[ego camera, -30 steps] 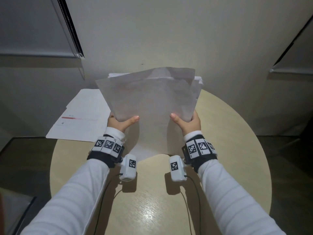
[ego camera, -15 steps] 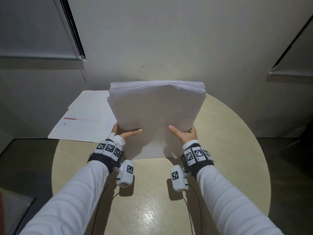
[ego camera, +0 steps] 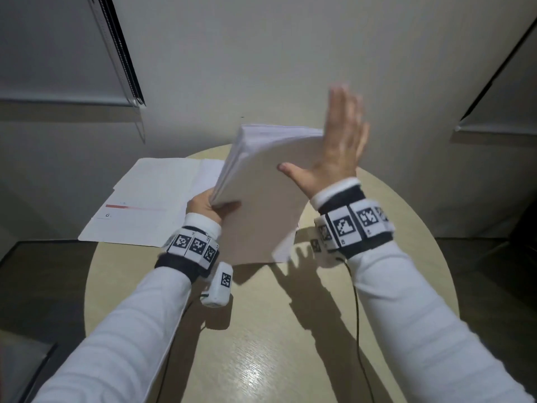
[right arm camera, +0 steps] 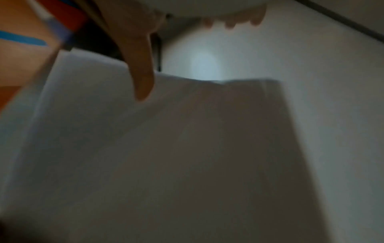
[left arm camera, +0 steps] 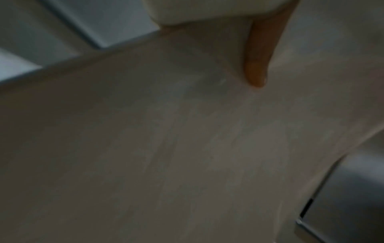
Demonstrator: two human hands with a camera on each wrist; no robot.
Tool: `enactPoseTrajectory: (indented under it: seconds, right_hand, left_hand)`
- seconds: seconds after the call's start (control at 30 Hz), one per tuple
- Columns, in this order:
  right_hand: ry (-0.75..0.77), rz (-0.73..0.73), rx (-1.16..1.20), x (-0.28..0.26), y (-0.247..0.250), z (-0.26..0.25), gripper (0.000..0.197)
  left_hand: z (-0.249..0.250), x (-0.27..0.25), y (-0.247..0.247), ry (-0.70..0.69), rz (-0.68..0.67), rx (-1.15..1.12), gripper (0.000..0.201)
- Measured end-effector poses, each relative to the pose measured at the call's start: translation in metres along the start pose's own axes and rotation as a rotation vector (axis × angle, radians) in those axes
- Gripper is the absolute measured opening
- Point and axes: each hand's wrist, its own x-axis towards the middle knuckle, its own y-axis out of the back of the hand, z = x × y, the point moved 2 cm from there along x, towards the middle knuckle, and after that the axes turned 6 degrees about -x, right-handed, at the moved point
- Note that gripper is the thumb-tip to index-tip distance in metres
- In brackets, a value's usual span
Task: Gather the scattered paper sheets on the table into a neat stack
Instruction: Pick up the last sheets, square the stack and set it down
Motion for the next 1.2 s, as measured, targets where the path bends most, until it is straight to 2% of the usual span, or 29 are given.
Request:
enactPoseTrajectory:
  seconds: [0.07, 0.13, 0.2, 0.27, 0.3, 0.4, 0.5, 0.57, 0.6, 0.67, 0.73, 0.77, 0.83, 0.87, 0.93, 0.97, 1.03, 1.07, 1.13, 1.2]
  right_hand:
    - [0.14, -0.368, -0.126, 0.024, 0.008, -0.012, 0.113]
    - [0.193, -0.662, -0.145, 0.037, 0.011, -0.009, 0.098]
    - [0.163, -0.762, -0.081, 0.04, 0.011, -0.002, 0.069]
    - [0.09, -0.801, -0.053, 0.036, 0.01, 0.005, 0.035]
    - [0.056, -0.817, -0.005, 0.032, 0.007, 0.008, 0.026]
    - [-0.009, -0.774, 0.203, 0.021, 0.005, 0.014, 0.019]
    - [-0.059, -0.722, 0.308, 0.016, 0.0, 0.023, 0.017]
    - [-0.117, -0.698, 0.399, 0.013, -0.001, 0.029, 0.02]
    - [-0.202, -0.669, 0.49, 0.011, 0.0, 0.034, 0.02]
    - [-0.419, -0.579, 0.705, 0.006, 0.006, 0.048, 0.025]
    - [-0.538, -0.506, 0.829, -0.001, 0.012, 0.065, 0.039]
    - [-0.568, -0.481, 0.868, -0.004, 0.013, 0.073, 0.041]
    - [-0.621, -0.468, 0.938, -0.012, 0.013, 0.081, 0.039]
    - [-0.638, -0.47, 0.956, -0.016, 0.011, 0.083, 0.037]
    - [-0.669, -0.483, 0.951, -0.027, 0.0, 0.085, 0.037]
    - [-0.704, -0.464, 0.939, -0.033, -0.005, 0.085, 0.035]
    - [-0.795, -0.386, 0.899, -0.042, -0.013, 0.086, 0.029]
    - [-0.829, -0.354, 0.887, -0.046, -0.016, 0.086, 0.027]
    - [-0.895, -0.299, 0.939, -0.058, -0.023, 0.087, 0.028]
    - [-0.947, -0.285, 0.98, -0.077, -0.03, 0.09, 0.029]
  left_hand:
    - [0.014, 0.005, 0.0, -0.13, -0.066, 0.123, 0.019]
    - [0.021, 0.011, 0.003, -0.263, -0.127, 0.307, 0.03]
    - [0.032, 0.01, 0.007, -0.353, -0.184, 0.502, 0.039]
    - [0.042, 0.008, 0.009, -0.408, -0.207, 0.611, 0.037]
    - [0.045, 0.007, 0.01, -0.43, -0.211, 0.635, 0.036]
    - [0.048, 0.004, 0.011, -0.441, -0.252, 0.673, 0.033]
    - [0.05, 0.002, 0.008, -0.408, -0.275, 0.724, 0.028]
    - [0.052, 0.005, 0.009, -0.422, -0.252, 0.77, 0.043]
    - [0.052, 0.008, 0.013, -0.433, -0.202, 0.759, 0.055]
    - [0.049, 0.017, 0.033, -0.418, 0.004, 0.699, 0.092]
    - [0.033, 0.02, 0.059, -0.305, 0.199, 0.545, 0.116]
    - [0.022, 0.021, 0.068, -0.209, 0.215, 0.375, 0.118]
    - [0.001, 0.016, 0.073, -0.001, 0.097, 0.008, 0.106]
    - [-0.003, 0.01, 0.069, 0.09, 0.01, -0.098, 0.101]
    - [-0.01, 0.009, 0.06, 0.19, -0.061, -0.047, 0.104]
    - [-0.015, 0.013, 0.057, 0.234, -0.043, -0.034, 0.091]
    - [-0.018, 0.019, 0.054, 0.218, 0.042, -0.043, 0.043]
    - [-0.017, 0.02, 0.052, 0.187, 0.064, 0.012, 0.039]
    - [-0.019, 0.017, 0.048, 0.142, 0.09, 0.103, 0.053]
    - [-0.027, 0.006, 0.042, 0.15, 0.099, 0.114, 0.05]
